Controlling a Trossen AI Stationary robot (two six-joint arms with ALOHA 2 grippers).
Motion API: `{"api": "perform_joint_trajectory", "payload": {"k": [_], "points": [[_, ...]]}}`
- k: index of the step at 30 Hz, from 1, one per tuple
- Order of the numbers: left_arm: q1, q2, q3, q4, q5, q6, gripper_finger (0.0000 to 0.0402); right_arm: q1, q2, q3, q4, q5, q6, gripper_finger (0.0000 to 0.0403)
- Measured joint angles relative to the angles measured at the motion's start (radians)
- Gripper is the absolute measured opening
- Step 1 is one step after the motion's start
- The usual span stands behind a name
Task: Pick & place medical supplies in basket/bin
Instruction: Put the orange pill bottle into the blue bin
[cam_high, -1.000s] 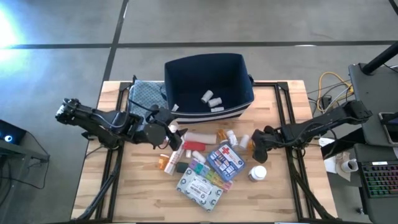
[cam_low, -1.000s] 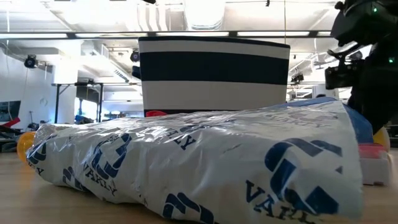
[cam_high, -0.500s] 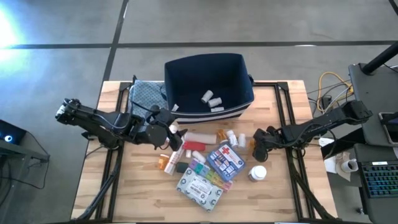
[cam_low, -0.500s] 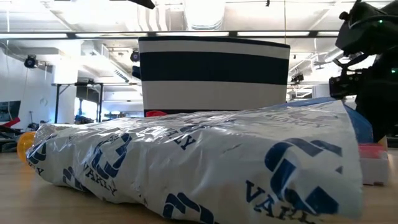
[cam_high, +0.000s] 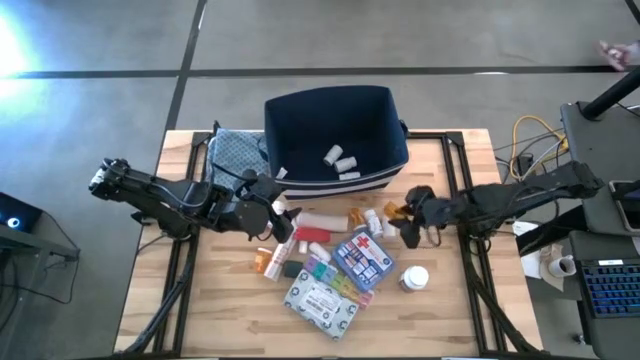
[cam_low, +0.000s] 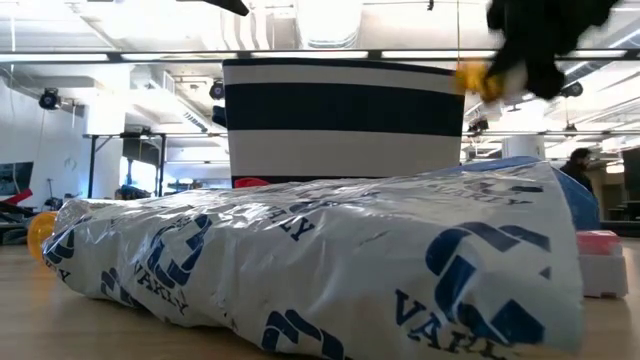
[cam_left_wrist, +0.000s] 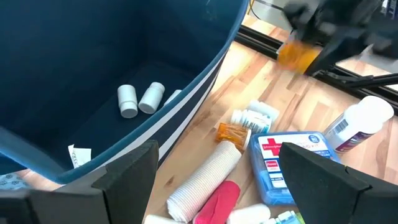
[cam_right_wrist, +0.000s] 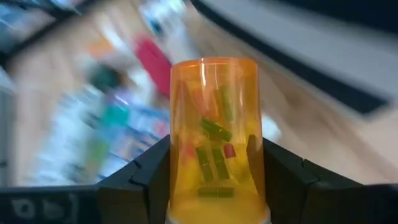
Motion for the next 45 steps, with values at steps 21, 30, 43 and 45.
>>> {"api": "perform_joint_trajectory", "payload": {"k": [21,30,43,45], "points": [[0.0,0.0,0.0,0.006,-0.003,-0.004,0.0311,-0.559,0.535,0.734,-0.172,0.13,-0.464,0.0248],[-0.007,0.0,-0.003,-0.176,0.0,-0.169,0.0311,-0.529,0.623,0.918,-0.241,0.127,-0.633,0.0342],[-0.029,0.004,-0.301,-0.417,0.391,-0.775,0.0311,-0.436,0.501,0.845,-0.33,0.129,-0.477,0.0361],[-0.031,0.007,-0.379,-0.303,0.45,-0.8,0.0311,-0.436,0.483,0.833,-0.33,0.132,-0.458,0.0361]]}}
